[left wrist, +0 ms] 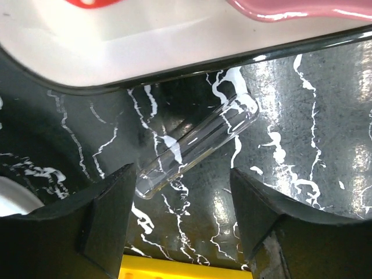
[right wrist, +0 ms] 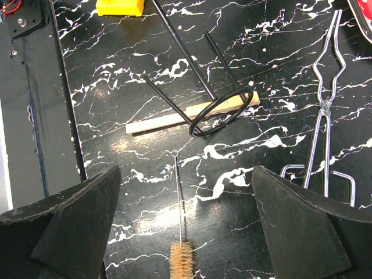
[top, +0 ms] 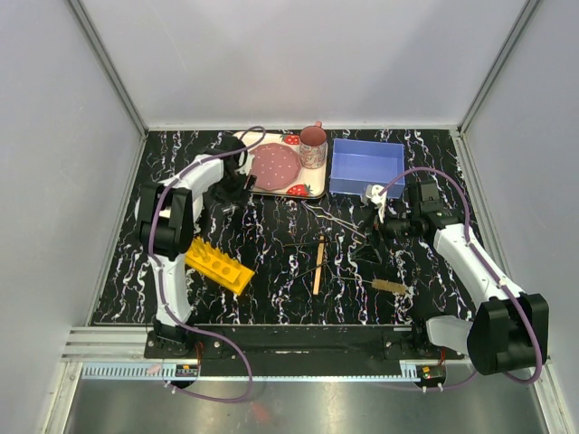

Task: Organize the chemistry lab equipment

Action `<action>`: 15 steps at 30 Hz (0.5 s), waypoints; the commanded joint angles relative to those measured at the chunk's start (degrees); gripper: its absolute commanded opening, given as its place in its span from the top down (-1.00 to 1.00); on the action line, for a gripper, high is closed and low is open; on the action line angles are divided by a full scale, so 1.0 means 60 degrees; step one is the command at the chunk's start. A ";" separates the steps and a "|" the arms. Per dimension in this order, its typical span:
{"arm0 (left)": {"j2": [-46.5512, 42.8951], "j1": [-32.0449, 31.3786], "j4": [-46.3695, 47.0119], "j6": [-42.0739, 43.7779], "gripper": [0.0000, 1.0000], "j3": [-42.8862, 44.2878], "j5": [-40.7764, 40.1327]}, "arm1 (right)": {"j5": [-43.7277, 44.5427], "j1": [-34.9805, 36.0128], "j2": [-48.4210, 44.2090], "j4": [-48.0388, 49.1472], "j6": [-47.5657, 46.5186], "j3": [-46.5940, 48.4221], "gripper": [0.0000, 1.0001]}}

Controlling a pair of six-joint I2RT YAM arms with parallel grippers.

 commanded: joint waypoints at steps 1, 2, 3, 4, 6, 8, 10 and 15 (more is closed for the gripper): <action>0.0416 0.0034 0.0156 0.0156 -0.35 0.0349 0.0522 | -0.0080 -0.0035 0.0015 -0.0052 -0.0201 0.0257 -0.99; 0.0460 0.0034 0.0156 0.0170 -0.33 0.0349 0.0507 | -0.0080 -0.0049 0.0015 -0.0038 -0.0201 0.0242 -1.00; 0.0490 0.0034 0.0141 0.0171 -0.30 0.0335 0.0522 | -0.0080 -0.0049 0.0030 -0.0038 -0.0201 0.0242 -1.00; 0.0548 0.0048 0.0141 0.0171 -0.29 0.0349 0.0507 | -0.0080 -0.0035 0.0030 -0.0038 -0.0201 0.0242 -0.99; 0.0549 0.0034 0.0156 0.0156 -0.26 0.0306 0.0565 | -0.0080 -0.0049 0.0030 -0.0052 -0.0215 0.0242 -1.00; 0.0549 0.0034 0.0170 0.0156 -0.17 0.0189 0.0595 | -0.0080 -0.0034 0.0030 -0.0067 -0.0215 0.0242 -0.99; 0.0461 0.0034 0.0200 0.0098 -0.07 -0.0030 0.0668 | -0.0051 -0.0049 0.0030 -0.0067 -0.0215 0.0242 -0.99; 0.0110 0.0019 0.0609 -0.0311 0.15 -0.0748 0.0887 | -0.0036 -0.0049 0.0001 -0.0067 -0.0230 0.0242 -1.00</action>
